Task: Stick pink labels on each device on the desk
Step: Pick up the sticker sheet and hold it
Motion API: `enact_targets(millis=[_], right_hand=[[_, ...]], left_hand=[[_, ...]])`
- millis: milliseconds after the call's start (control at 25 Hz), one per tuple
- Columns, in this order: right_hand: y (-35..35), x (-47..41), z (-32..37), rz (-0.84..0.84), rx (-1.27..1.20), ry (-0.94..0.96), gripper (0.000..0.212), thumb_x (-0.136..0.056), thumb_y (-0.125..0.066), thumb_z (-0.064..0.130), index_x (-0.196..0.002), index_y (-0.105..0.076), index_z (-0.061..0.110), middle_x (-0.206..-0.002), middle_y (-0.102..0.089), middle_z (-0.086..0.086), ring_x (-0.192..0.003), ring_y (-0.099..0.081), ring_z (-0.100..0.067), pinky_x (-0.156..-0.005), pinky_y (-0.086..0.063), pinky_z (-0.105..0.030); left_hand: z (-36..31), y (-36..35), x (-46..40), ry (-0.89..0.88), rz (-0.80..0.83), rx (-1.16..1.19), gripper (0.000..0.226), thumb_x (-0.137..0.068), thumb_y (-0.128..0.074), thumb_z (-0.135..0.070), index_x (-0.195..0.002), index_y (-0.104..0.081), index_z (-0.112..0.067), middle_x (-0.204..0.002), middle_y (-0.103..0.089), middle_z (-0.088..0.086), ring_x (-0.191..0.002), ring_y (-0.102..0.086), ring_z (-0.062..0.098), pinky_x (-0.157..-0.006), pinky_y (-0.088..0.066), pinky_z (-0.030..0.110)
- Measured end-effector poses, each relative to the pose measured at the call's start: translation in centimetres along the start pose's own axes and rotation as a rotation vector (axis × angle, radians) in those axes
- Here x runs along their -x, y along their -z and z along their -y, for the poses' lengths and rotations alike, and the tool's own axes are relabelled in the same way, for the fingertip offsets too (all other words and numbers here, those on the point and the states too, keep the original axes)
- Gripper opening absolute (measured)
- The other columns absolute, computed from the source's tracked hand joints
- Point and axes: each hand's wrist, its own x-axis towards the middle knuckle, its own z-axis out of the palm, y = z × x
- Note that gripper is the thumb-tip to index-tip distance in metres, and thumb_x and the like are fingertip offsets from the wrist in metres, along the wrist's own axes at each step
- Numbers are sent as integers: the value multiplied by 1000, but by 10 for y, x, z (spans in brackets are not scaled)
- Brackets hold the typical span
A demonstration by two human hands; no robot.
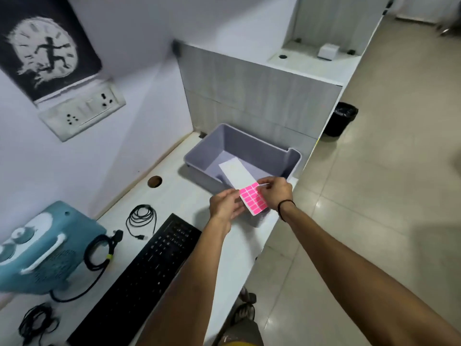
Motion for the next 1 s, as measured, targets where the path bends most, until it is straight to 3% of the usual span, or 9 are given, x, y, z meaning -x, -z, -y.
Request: enact_targets(millis=[200,280,360,520,600,680,760,840,1000], right_hand=[[20,-80,-7,-18,147,-55,22,-89,-60,9,-101,-78,15,-102,-77,-9,-95,-71,-25,-95,-52,-27],[19,-110,-4,10,220,-54,23,-91,-60,10,-104,-77,16,-106,-76,-8,-98,-70,-27,-96,-51,-29],[15,-137,1,35,285,-40,25,-93,-58,13,-110,-75,19,-113,-74,-8,-104,-68,-30,-100,-49,-32],[4,-151,-2,63,382,-2,31,-94,-61,18,-125,-67,18,-125,-69,-9,-114,-64,-33,-106,-47,-38],[-6,-144,-8,102,389,18,32,-95,-61,19,-127,-65,19,-127,-68,-9,-112,-65,-33,-104,-49,-40],[-11,-135,-9,133,379,44,33,-95,-60,21,-128,-64,20,-129,-67,-6,-113,-64,-31,-103,-49,-39],[-7,-130,-5,127,372,91,34,-96,-59,22,-129,-63,21,-131,-66,-4,-115,-63,-30,-103,-49,-38],[0,-128,2,114,382,151,35,-96,-58,22,-131,-62,22,-132,-65,-3,-116,-63,-30,-101,-49,-38],[6,-112,24,129,418,329,37,-95,-59,22,-133,-60,21,-133,-65,-3,-118,-62,-27,-100,-50,-37]], left_hand=[[-17,-59,-62,178,174,-59,22,-101,-51,-14,-117,-64,-7,-111,-73,12,-102,-69,25,-94,-55,37],[-29,-69,-79,233,208,-74,18,-100,-48,-16,-108,-63,-10,-109,-70,10,-103,-65,23,-98,-51,37],[-39,-77,-96,271,206,-99,13,-98,-48,-14,-97,-61,-12,-102,-65,8,-100,-62,20,-99,-49,37],[-41,-78,-113,253,163,-196,17,-98,-45,-6,-86,-55,-12,-78,-51,5,-74,-54,14,-86,-53,31],[-30,-68,-122,217,128,-270,18,-96,-47,-8,-82,-56,-13,-75,-49,5,-68,-50,14,-93,-54,34],[-24,-59,-126,143,99,-338,15,-90,-50,-13,-78,-58,-13,-83,-62,15,-69,-54,14,-99,-54,38],[-25,-58,-122,15,60,-455,19,-87,-53,-19,-98,-68,-18,-119,-70,14,-98,-66,19,-106,-51,42],[-33,-60,-112,-137,42,-638,38,-94,-52,-15,-131,-63,-16,-136,-64,6,-124,-60,24,-112,-45,39],[-47,-55,-86,-326,17,-837,47,-98,-52,-16,-145,-51,-17,-144,-59,8,-131,-57,25,-110,-45,36]])
